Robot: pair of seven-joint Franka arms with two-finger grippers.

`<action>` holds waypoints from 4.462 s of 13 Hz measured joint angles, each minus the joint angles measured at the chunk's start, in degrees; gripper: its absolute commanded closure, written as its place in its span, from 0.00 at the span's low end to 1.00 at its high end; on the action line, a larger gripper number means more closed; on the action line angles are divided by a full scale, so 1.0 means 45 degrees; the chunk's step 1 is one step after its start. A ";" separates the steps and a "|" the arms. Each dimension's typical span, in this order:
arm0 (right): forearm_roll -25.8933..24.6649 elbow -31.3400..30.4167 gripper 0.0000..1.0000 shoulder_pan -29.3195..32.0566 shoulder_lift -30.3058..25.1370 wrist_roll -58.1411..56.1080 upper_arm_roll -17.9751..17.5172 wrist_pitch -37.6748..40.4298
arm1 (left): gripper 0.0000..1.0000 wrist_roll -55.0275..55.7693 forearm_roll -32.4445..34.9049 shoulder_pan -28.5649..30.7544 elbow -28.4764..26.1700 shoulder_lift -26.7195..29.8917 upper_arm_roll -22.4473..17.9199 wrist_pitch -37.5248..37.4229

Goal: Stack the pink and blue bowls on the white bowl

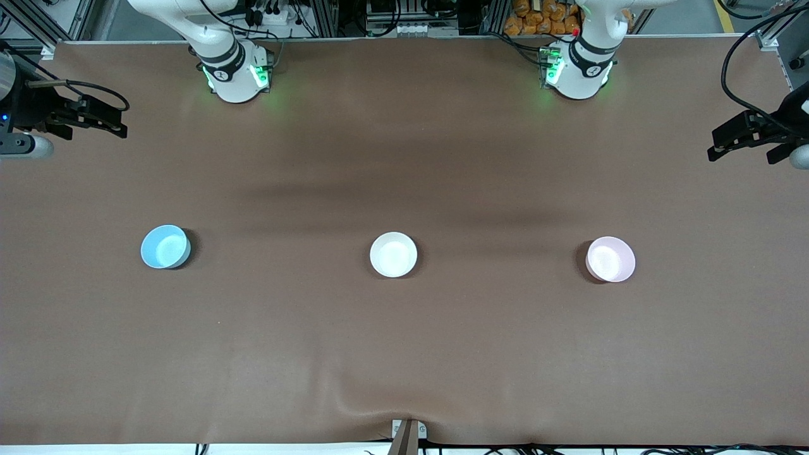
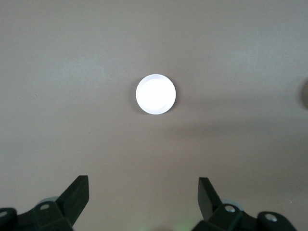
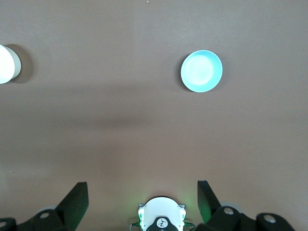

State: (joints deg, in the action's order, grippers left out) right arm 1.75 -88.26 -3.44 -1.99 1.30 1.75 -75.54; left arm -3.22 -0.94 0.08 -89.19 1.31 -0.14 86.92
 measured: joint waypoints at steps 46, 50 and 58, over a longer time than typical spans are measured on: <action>-0.1896 0.0465 0.00 0.3510 0.1851 -0.0034 0.0462 -0.4541 | 0.52 -0.1027 0.0190 0.0835 -0.2787 -0.7607 0.0072 0.8737; -0.1861 0.0468 0.00 0.4052 0.2474 0.0010 0.0466 -0.5477 | 0.69 -0.1026 0.0190 0.0835 -0.2935 -0.7605 0.0255 0.8815; -0.0048 0.0585 0.00 0.4733 0.2478 0.2176 0.0173 -0.3847 | 1.00 -0.1013 0.0181 0.0859 -0.3017 -0.7504 0.0412 0.8824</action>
State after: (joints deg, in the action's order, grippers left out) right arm 1.53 -85.62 17.86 9.16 11.09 2.53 -92.85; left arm -7.78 -0.13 3.94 -102.77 -32.45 1.72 126.63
